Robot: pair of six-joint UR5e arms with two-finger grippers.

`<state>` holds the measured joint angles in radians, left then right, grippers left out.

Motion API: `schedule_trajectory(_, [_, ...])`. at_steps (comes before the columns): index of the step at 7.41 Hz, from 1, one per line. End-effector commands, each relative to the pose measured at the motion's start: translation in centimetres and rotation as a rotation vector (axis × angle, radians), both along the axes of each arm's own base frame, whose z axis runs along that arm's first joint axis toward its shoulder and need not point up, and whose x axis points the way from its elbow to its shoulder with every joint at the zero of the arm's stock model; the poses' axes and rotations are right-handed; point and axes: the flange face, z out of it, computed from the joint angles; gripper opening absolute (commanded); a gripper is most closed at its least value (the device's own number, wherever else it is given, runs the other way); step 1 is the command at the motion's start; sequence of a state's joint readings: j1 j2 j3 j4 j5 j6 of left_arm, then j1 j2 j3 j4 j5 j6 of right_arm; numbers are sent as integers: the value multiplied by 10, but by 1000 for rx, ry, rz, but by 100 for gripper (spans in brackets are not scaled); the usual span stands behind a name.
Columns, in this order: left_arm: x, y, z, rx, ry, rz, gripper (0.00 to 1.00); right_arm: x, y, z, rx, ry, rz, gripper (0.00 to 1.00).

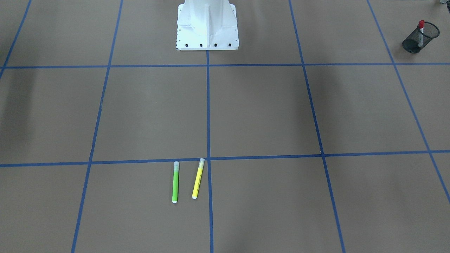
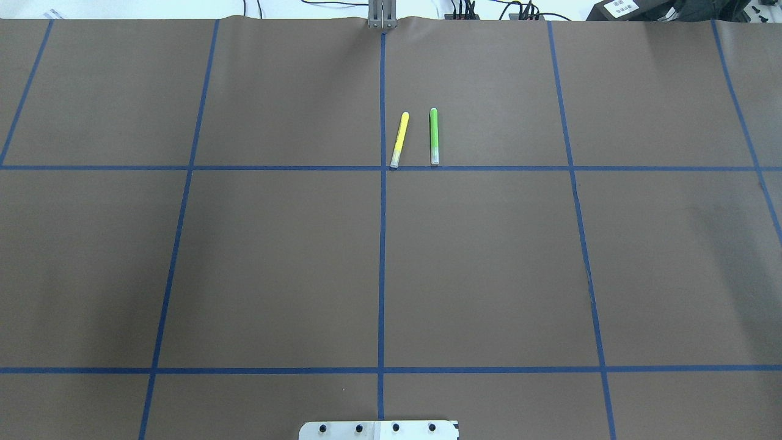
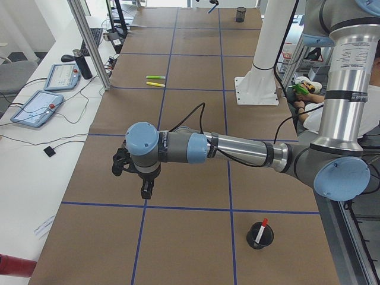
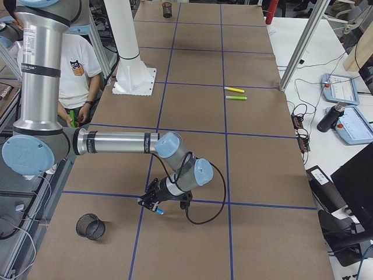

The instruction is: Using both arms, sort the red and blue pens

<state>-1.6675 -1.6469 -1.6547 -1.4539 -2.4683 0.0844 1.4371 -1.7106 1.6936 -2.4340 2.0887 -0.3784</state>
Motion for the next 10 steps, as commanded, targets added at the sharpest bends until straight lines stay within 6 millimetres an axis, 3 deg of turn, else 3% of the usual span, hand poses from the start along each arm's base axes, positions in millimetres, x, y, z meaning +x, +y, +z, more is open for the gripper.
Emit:
schedule_trajectory(1, [3,-1,-4,-29,51,-25,100,13,50,20,-109,-50,-38,0])
schedule_trajectory(3, [4,-1,-13,-23,56,-32,100,33,79,23,-192,-75,-85,0])
schedule_trajectory(7, [6,-4,-23,-11,101,-30,100,68,174,53,-305,-130,-123,0])
schedule_trajectory(10, [7,-4,-35,-1,109,-36,100,73,198,72,-358,-156,-162,0])
